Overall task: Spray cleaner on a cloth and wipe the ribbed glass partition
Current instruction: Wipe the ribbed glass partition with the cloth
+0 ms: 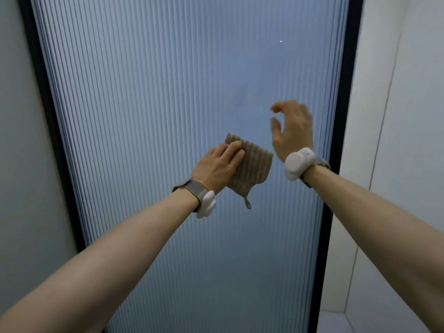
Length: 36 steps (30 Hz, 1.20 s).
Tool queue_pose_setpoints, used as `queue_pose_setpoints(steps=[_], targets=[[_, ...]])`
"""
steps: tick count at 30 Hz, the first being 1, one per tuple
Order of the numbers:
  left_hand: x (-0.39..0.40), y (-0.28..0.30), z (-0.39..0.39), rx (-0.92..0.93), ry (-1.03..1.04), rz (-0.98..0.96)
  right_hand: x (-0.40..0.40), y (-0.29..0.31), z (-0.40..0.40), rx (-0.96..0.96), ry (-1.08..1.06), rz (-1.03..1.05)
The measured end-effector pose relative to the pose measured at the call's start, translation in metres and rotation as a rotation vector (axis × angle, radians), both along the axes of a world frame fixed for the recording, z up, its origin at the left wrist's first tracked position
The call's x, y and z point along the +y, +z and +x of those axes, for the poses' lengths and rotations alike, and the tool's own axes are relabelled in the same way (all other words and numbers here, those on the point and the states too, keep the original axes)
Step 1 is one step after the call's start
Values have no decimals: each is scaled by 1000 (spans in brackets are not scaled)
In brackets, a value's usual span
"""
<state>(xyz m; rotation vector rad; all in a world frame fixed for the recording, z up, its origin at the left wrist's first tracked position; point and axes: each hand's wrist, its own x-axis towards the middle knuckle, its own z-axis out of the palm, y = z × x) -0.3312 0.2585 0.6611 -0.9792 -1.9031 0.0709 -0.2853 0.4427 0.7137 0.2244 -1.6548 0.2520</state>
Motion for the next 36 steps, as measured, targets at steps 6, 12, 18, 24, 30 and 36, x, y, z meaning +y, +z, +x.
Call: queue_pose_setpoints(steps=[6, 12, 18, 24, 30, 36], targets=[[11, -1, -7, 1, 52, -21, 47, 30, 12, 5, 25, -347], [37, 29, -2, -17, 29, 11, 71, 48, 23, 32, -4, -393], [57, 62, -3, 36, 7, -10, 91, 63, 30, -34, -47, -410], [72, 66, -5, 101, 32, -70, 95, 64, 24, -20, 96, -497], [70, 28, -19, 229, -19, -218, 99, 57, 22, -45, 290, -597], [78, 65, -17, 258, -91, -192, 107, 52, 16, -179, 364, -682]])
